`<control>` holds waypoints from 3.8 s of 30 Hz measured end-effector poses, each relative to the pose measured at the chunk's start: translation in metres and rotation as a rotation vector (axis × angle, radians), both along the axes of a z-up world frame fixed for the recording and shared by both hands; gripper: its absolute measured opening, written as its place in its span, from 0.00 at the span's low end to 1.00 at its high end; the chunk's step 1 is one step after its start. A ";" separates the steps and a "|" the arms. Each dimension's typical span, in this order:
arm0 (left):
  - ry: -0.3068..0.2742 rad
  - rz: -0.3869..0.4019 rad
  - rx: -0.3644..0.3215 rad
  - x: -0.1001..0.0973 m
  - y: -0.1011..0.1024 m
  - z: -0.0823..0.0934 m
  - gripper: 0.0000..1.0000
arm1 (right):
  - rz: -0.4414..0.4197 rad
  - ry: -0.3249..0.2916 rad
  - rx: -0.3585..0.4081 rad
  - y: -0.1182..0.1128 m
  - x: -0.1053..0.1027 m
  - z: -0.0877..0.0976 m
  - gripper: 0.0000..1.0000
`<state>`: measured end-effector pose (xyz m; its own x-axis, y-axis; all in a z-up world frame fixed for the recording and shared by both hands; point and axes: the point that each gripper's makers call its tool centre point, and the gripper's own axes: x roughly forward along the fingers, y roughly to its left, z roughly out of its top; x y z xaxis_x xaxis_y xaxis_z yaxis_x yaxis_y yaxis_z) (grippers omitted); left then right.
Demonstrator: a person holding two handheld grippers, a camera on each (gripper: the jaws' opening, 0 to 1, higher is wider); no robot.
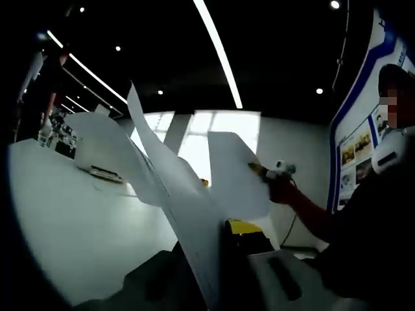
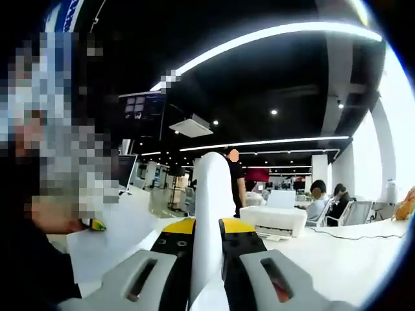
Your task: Organize the stack of printing papers by aligning and flattening the scattered papers on the table
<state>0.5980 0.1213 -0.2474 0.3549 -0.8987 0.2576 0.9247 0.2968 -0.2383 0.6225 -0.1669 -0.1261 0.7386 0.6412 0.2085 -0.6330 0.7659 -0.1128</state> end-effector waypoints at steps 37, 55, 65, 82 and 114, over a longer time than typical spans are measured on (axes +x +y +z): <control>-0.018 0.013 -0.001 0.001 0.003 0.001 0.08 | 0.264 -0.012 0.212 0.062 -0.091 0.032 0.09; -0.034 0.024 0.000 0.002 0.003 0.002 0.09 | 0.401 0.129 0.314 0.093 -0.090 0.007 0.09; -0.036 0.024 -0.001 0.002 0.003 0.002 0.09 | 0.420 0.199 0.300 0.118 -0.081 -0.016 0.09; -0.043 0.023 -0.005 0.001 0.003 0.002 0.09 | 0.373 0.286 0.232 0.161 -0.056 -0.055 0.09; 0.017 -0.034 -0.058 -0.004 0.002 0.008 0.17 | 0.313 0.319 0.178 0.202 -0.030 -0.082 0.09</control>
<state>0.5941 0.1233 -0.2391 0.3287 -0.8942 0.3039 0.9299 0.2502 -0.2695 0.5921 0.0350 -0.2082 0.5605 0.8179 0.1300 -0.8181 0.5225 0.2403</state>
